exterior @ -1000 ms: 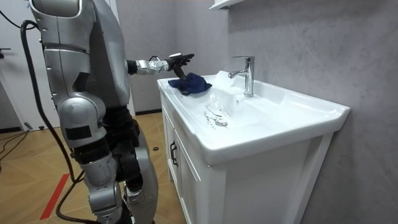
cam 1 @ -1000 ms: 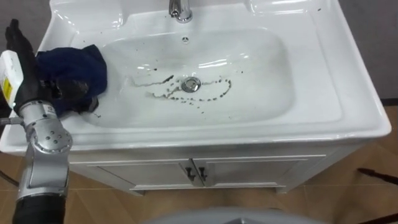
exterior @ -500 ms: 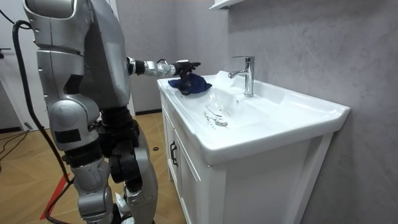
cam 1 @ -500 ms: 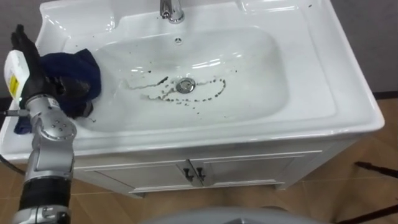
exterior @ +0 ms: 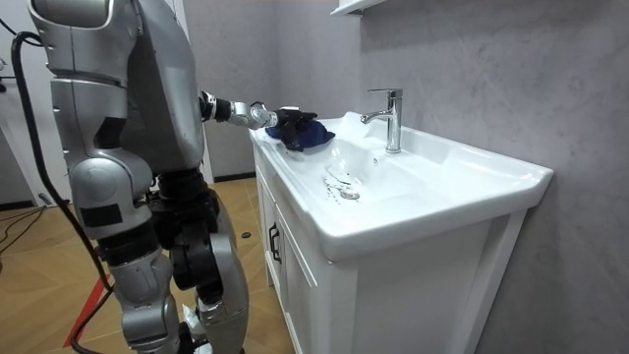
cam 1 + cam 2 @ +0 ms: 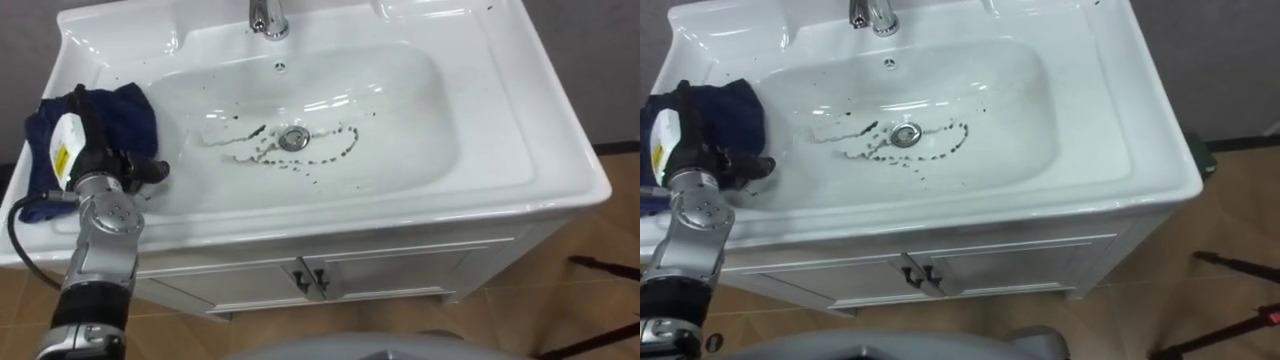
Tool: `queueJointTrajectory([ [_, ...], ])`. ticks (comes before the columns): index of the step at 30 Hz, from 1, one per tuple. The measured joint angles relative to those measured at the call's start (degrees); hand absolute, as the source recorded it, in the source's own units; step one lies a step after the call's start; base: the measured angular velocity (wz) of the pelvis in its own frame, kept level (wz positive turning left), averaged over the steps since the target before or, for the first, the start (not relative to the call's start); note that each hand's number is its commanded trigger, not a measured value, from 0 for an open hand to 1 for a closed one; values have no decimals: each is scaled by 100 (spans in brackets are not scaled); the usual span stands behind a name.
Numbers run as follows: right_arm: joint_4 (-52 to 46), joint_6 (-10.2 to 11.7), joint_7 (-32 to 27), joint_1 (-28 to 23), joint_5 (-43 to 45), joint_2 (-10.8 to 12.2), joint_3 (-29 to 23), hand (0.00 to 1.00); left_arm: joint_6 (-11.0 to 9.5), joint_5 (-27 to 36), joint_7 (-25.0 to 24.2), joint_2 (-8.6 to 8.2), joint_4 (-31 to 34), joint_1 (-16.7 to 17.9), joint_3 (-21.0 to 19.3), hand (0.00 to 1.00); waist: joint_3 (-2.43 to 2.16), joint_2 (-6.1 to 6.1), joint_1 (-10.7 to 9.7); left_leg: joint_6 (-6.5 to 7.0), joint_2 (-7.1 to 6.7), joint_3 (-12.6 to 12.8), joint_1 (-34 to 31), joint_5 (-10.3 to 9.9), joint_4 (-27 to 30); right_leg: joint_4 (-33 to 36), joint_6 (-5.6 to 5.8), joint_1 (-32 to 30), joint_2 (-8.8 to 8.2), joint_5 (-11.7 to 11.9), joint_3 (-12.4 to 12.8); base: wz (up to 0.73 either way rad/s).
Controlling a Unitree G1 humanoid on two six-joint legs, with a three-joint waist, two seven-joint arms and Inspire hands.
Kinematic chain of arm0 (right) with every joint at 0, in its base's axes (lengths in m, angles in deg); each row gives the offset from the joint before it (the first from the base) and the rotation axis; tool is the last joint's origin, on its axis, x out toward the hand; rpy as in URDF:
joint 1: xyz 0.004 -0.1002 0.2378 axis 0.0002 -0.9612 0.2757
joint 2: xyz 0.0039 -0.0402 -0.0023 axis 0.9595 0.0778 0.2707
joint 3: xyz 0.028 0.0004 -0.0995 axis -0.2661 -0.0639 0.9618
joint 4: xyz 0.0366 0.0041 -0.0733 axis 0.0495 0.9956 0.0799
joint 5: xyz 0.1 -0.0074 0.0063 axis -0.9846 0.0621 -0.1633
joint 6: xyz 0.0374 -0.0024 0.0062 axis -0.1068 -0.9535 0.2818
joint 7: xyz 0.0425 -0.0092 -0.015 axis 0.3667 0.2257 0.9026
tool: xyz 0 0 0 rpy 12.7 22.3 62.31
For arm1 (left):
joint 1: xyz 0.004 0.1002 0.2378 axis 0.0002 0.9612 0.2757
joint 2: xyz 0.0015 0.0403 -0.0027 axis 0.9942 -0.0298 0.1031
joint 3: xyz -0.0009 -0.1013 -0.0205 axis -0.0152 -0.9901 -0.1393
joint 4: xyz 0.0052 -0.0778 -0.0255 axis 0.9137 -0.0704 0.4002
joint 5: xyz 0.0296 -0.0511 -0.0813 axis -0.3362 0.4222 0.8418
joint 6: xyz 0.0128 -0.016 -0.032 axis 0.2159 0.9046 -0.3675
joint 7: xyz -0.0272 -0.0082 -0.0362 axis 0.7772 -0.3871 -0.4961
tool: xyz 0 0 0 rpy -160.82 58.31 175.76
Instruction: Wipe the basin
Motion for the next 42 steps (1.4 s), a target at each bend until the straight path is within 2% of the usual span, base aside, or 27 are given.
queueJointTrajectory([
  [4,1,64,-46,3,1,-28,-6,0,-167,-22,115,3,-264,-117,-41,0,-6,-30,9,1,5,12,-18,0,61,20,-8,-38,2,-5,51,-3],
  [6,2,86,-54,-3,-28,-45,-6,0,-181,-232,173,18,-408,-234,-45,0,-3,-54,53,2,6,26,-70,2,75,52,-13,-113,6,-7,110,-7],
  [9,-9,106,-111,-83,-233,-51,-16,0,-218,-516,377,40,-408,-306,-107,0,-51,-156,146,1,18,94,-158,3,102,68,-35,-214,14,-20,191,-11],
  [14,-23,119,-208,-153,-389,-51,-17,0,-227,-625,875,136,-409,-393,-275,0,-73,-287,160,2,21,116,-183,2,114,78,-35,-252,19,-19,226,-2],
  [16,-30,121,-268,-196,-606,-51,-20,0,-226,-618,965,137,-410,-393,-275,0,-68,-274,165,6,30,117,-196,-3,153,90,-39,-266,29,-14,221,0],
  [18,-24,118,-286,-235,-823,-50,-80,0,-226,-619,1035,137,-410,-393,-275,0,-83,-264,160,6,39,118,-228,-6,154,102,-48,-300,35,-7,215,0],
  [19,-27,116,-318,-246,-944,-52,-140,0,-224,-618,1073,136,-428,-392,-273,0,-78,-228,164,6,44,122,-250,-5,157,101,-58,-302,39,4,221,-4],
  [20,-25,107,-357,-252,-986,-56,-190,0,-223,-616,1077,136,-459,-392,-272,0,-52,-185,159,5,49,126,-251,-4,156,99,-62,-299,43,14,228,-4],
  [23,-46,106,-391,-351,-1001,-65,-300,0,-222,-580,1077,136,-663,-386,-271,0,-65,-102,145,1,49,132,-225,-2,93,94,-64,-290,42,15,228,-1],
  [25,-47,109,-386,-392,-999,-66,-302,0,-224,-556,1073,136,-769,-371,-270,0,-57,-89,143,-6,48,136,-164,5,51,92,-64,-274,41,15,228,-3],
  [28,-27,118,-370,-412,-1002,-67,-302,0,-244,-558,1004,136,-1038,-367,-255,0,-64,-97,128,-16,44,138,-125,13,5,48,-64,-206,42,14,227,0],
  [30,-30,130,-366,-403,-998,-69,-303,0,-329,-559,937,136,-1191,-367,-255,0,-75,-85,129,-20,43,138,-125,17,0,2,-73,-200,45,19,224,0],
  [35,-61,243,-334,-389,-994,-79,-376,0,-394,-560,838,135,-1239,-357,-256,0,-73,-99,135,-23,39,140,-85,21,-26,-9,-73,-196,44,19,224,0],
  [42,-166,225,-324,-399,-1006,-92,-400,0,-495,-567,825,135,-1344,-277,-255,0,-80,-137,150,-27,39,180,-38,24,-49,-27,-74,-193,41,16,243,-3],
])
